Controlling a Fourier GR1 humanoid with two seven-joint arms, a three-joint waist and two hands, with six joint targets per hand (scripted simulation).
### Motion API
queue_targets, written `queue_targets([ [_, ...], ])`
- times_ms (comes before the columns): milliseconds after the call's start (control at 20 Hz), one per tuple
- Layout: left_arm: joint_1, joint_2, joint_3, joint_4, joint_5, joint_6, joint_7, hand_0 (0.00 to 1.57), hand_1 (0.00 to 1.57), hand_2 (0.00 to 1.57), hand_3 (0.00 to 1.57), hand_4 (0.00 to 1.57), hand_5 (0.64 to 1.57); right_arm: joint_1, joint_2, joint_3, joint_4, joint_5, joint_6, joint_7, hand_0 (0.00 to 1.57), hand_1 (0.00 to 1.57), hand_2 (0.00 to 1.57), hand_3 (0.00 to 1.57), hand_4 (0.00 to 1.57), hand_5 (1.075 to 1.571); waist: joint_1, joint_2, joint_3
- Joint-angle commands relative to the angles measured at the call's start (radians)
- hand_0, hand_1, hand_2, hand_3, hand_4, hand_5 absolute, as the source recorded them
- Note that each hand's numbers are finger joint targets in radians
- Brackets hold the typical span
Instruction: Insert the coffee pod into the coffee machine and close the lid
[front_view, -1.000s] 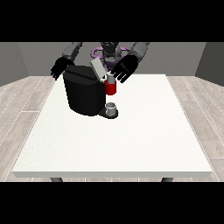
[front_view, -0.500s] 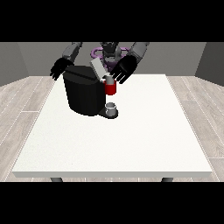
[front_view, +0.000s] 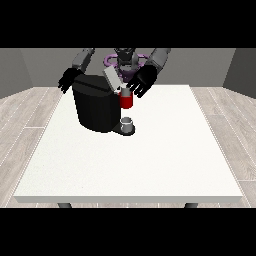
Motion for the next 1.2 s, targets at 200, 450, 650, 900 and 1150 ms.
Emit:
queue_targets([
  [200,0.003,-0.014,-0.028,-0.001,-0.029,-0.018,-0.001,1.13,1.13,1.17,1.0,0.46,1.571,-0.04,-0.036,-0.046,0.034,-0.019,0.0,0.037,0.0,0.0,0.0,0.0,0.36,1.571,0.025,-0.001,-0.0017],
  [450,0.02,0.021,-0.014,0.017,-0.036,-0.009,-0.036,1.07,1.07,1.12,0.95,0.38,1.571,-0.001,-0.021,-0.018,-0.017,-0.027,0.017,0.042,0.0,0.0,0.0,0.0,0.4,1.571,-0.005,-0.009,-0.0019],
  [650,0.012,-0.01,-0.031,0.008,-0.051,-0.007,-0.016,1.07,1.07,1.12,0.97,0.36,1.571,-0.003,0.009,0.01,0.005,0.024,-0.046,0.026,0.0,0.0,0.0,0.0,0.43,1.571,0.025,-0.027,-0.0019],
  [900,0.026,-0.025,-0.076,-0.015,-0.082,-0.02,-0.071,0.57,0.57,0.81,0.64,0.24,1.571,-0.017,-0.023,-0.035,0.042,-0.022,0.003,-0.031,0.0,0.0,0.0,0.0,0.42,1.571,0.039,0.004,-0.0015],
  [1150,0.042,-0.033,-0.097,-0.014,-0.099,-0.076,-0.042,0.0,0.0,0.0,0.0,0.0,1.571,0.008,-0.018,-0.046,0.07,-0.025,-0.018,-0.01,0.0,0.0,0.0,0.0,0.41,1.571,0.06,-0.049,-0.0014],
])
